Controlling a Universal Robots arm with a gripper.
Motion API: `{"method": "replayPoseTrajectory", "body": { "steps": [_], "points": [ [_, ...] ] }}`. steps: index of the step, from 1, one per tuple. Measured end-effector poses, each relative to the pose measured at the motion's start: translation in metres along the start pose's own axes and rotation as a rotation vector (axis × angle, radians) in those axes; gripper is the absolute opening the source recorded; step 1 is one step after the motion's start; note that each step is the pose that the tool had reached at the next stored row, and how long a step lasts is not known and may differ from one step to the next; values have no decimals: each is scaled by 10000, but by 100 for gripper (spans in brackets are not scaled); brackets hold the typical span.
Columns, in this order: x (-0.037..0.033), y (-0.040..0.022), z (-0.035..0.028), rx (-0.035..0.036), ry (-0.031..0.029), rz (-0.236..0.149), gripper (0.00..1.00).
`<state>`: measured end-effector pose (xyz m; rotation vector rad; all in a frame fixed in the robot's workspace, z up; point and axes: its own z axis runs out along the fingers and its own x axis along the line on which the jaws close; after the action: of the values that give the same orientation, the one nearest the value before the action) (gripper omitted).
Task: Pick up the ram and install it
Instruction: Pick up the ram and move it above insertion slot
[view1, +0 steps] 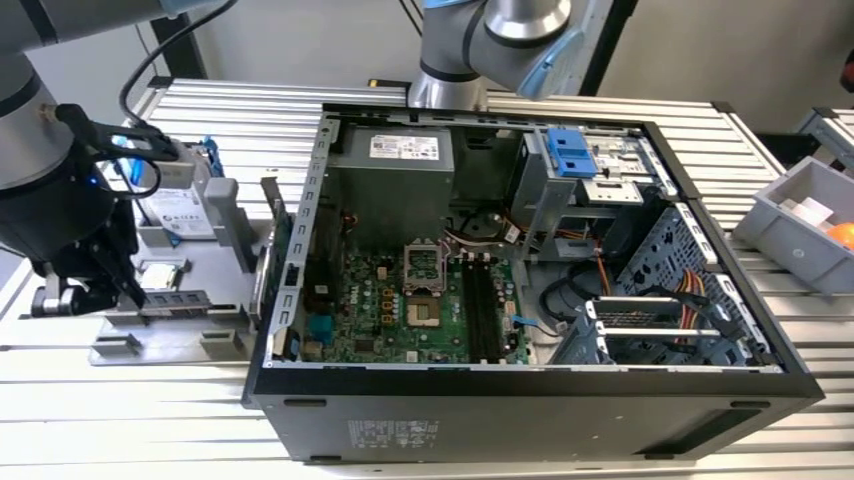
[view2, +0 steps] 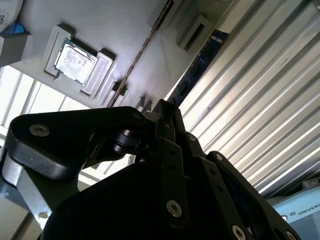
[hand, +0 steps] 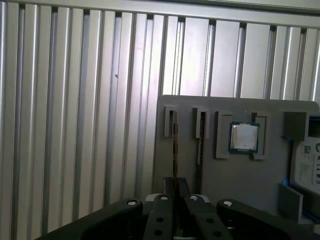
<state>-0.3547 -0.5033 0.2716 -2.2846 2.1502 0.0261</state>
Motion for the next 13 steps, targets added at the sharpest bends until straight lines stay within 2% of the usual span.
{"method": "replayPoseTrajectory", "body": {
  "steps": [8,13],
  "points": [
    [-1,0,-49,-1,1,1,0],
    [-2,1,-114,0,1,41,0]
  ]
}}
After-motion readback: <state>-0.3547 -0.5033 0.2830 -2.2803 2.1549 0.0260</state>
